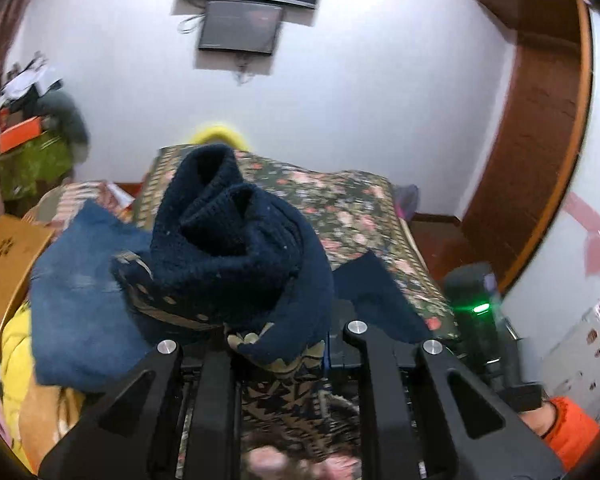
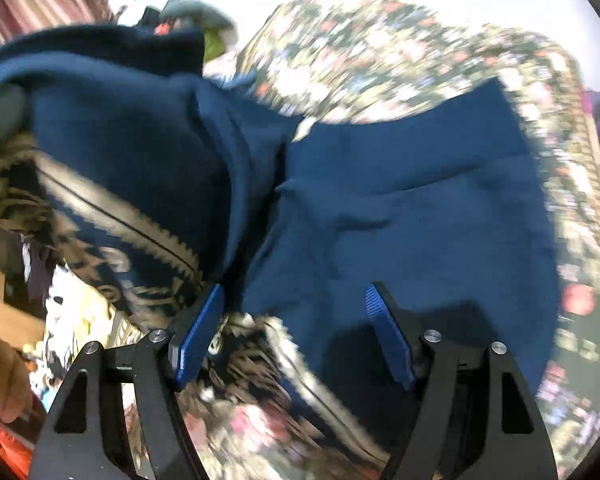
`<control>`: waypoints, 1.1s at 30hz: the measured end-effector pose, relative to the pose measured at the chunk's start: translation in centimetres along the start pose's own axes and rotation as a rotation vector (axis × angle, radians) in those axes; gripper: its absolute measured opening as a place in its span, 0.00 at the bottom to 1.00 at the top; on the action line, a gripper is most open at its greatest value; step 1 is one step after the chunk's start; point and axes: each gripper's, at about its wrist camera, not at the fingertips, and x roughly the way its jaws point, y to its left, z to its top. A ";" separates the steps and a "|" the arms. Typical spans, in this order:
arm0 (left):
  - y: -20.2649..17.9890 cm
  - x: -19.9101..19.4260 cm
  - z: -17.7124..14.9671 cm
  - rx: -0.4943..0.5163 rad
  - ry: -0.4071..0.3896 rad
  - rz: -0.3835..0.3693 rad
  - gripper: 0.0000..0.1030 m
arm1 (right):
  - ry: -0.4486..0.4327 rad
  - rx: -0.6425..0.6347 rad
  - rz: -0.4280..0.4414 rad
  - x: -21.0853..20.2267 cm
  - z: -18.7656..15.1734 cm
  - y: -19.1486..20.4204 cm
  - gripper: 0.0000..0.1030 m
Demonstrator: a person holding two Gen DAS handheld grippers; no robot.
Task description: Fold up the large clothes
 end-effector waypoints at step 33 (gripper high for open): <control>-4.5 1.8 -5.4 0.121 0.277 -0.115 0.65 | -0.242 -0.023 -0.195 -11.1 -2.2 -2.0 0.68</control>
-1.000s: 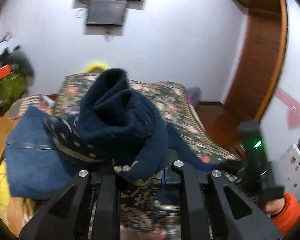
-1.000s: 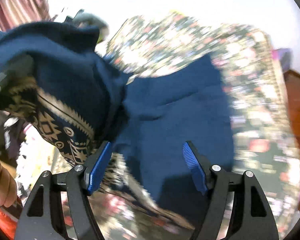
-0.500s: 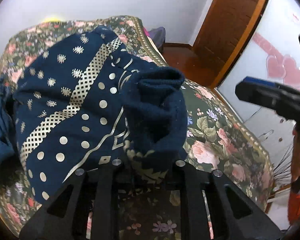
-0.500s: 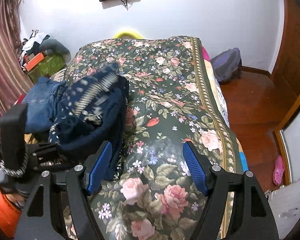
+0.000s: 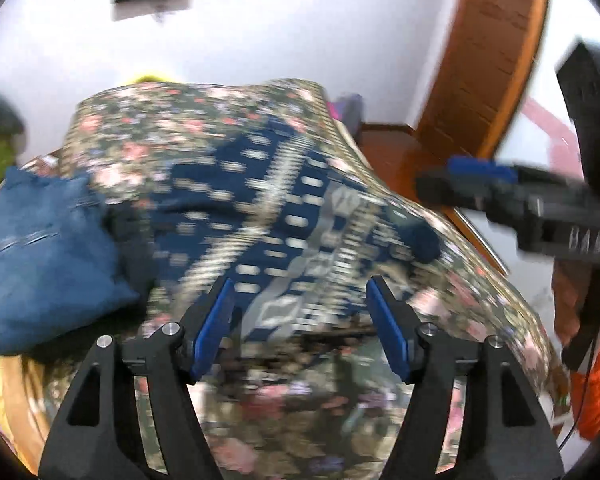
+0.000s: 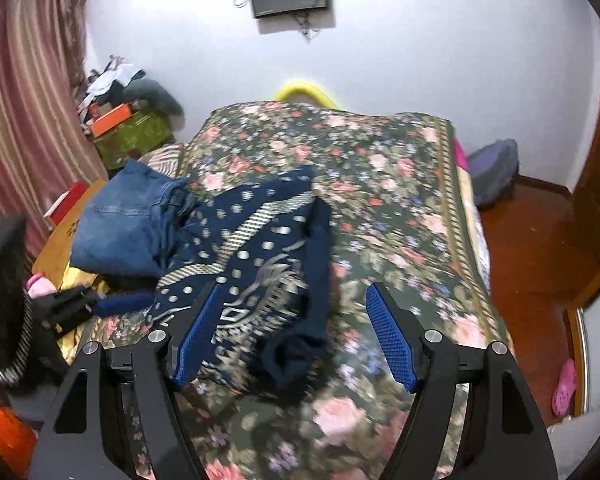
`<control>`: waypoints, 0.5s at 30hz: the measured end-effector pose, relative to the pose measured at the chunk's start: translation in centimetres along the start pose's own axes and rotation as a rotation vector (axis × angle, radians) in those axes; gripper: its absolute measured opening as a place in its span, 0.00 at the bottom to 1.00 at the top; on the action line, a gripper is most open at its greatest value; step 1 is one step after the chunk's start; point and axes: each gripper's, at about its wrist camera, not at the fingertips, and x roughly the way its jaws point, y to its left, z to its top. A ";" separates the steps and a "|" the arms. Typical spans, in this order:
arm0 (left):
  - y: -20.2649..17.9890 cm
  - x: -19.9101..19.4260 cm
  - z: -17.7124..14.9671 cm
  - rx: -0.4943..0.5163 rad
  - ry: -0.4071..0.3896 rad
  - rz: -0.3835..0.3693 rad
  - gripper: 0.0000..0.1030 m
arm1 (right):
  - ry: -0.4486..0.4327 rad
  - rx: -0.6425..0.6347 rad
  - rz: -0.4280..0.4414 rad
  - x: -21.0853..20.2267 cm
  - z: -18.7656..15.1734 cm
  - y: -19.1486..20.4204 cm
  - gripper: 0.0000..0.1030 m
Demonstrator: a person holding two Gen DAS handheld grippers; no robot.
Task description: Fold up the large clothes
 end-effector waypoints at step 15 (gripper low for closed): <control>6.7 4.4 -3.5 -0.233 0.107 -0.012 0.70 | 0.251 0.074 0.016 6.6 -5.9 -2.5 0.69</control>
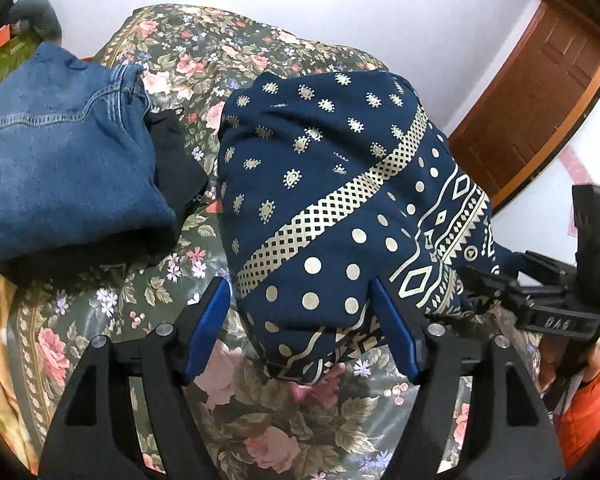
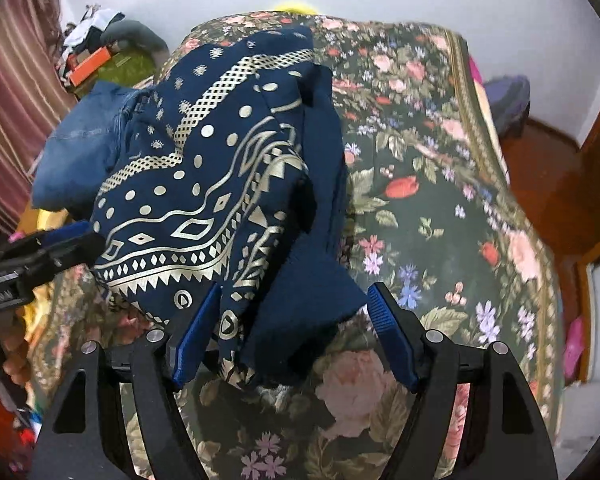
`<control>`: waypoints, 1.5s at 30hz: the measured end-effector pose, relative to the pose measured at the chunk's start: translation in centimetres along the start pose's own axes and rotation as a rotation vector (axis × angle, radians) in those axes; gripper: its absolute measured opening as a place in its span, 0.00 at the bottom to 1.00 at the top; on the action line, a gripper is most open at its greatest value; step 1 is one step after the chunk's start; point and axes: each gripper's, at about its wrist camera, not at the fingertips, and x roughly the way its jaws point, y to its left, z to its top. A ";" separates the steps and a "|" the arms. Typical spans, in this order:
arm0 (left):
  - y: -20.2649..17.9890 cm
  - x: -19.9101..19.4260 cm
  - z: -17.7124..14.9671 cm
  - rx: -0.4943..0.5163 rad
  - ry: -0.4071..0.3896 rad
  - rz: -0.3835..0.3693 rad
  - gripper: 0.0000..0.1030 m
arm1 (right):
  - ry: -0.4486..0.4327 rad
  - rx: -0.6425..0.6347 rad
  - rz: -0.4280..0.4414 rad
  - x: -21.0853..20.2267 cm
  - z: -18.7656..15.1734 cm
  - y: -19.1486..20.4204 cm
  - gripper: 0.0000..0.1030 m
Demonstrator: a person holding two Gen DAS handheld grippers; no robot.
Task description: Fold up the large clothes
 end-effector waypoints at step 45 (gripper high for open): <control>4.8 -5.4 8.9 -0.186 -0.056 -0.284 0.56 | 0.067 0.188 0.529 0.6 8.9 3.0 0.27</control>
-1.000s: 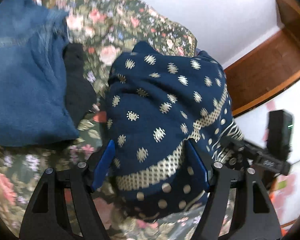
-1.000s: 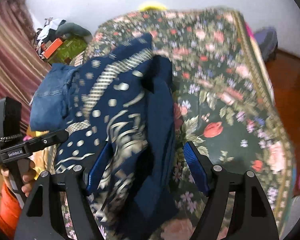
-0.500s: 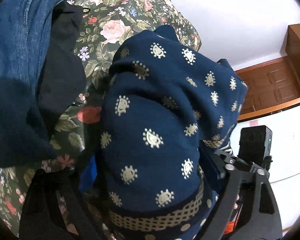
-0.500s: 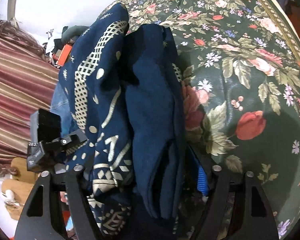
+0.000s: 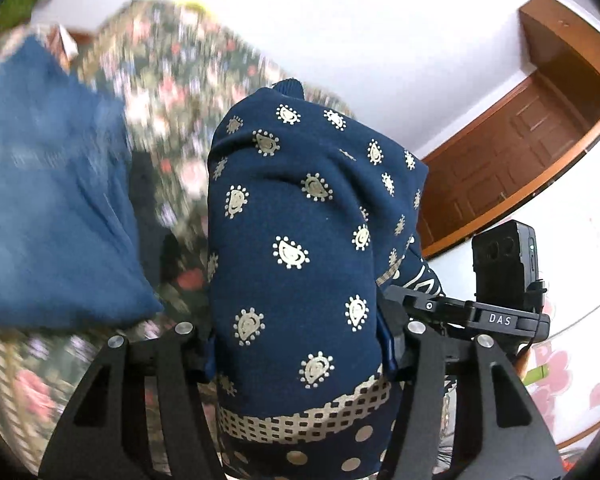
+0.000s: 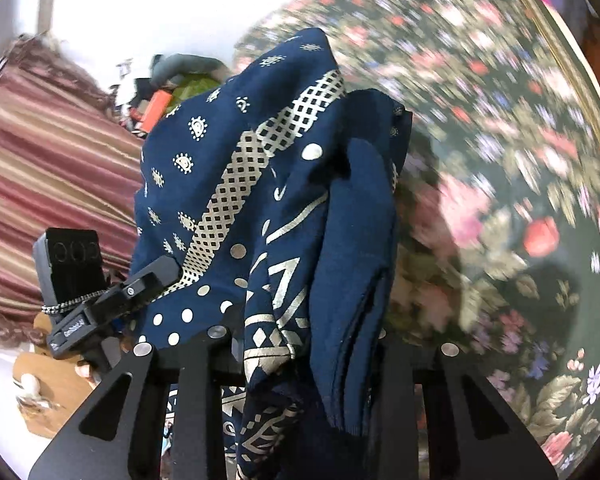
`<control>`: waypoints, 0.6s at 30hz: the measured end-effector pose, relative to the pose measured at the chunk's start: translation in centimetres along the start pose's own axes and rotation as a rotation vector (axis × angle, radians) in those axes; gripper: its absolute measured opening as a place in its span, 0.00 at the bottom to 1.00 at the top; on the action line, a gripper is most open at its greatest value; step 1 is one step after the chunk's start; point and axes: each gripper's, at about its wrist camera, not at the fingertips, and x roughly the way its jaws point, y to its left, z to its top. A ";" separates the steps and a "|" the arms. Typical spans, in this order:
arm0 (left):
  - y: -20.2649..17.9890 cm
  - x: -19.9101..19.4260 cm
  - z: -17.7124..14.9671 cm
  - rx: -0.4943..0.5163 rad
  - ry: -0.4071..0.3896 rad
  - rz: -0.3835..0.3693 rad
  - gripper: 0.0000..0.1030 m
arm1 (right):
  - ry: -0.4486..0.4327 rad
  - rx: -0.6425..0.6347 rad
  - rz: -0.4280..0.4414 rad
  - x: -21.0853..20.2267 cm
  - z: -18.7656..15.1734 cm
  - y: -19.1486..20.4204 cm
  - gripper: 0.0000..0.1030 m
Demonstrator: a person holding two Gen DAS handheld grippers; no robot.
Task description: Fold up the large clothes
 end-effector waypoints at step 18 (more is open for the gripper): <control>11.6 -13.5 8.8 -0.021 -0.239 0.205 0.56 | -0.039 -0.204 0.100 13.1 7.7 13.1 0.27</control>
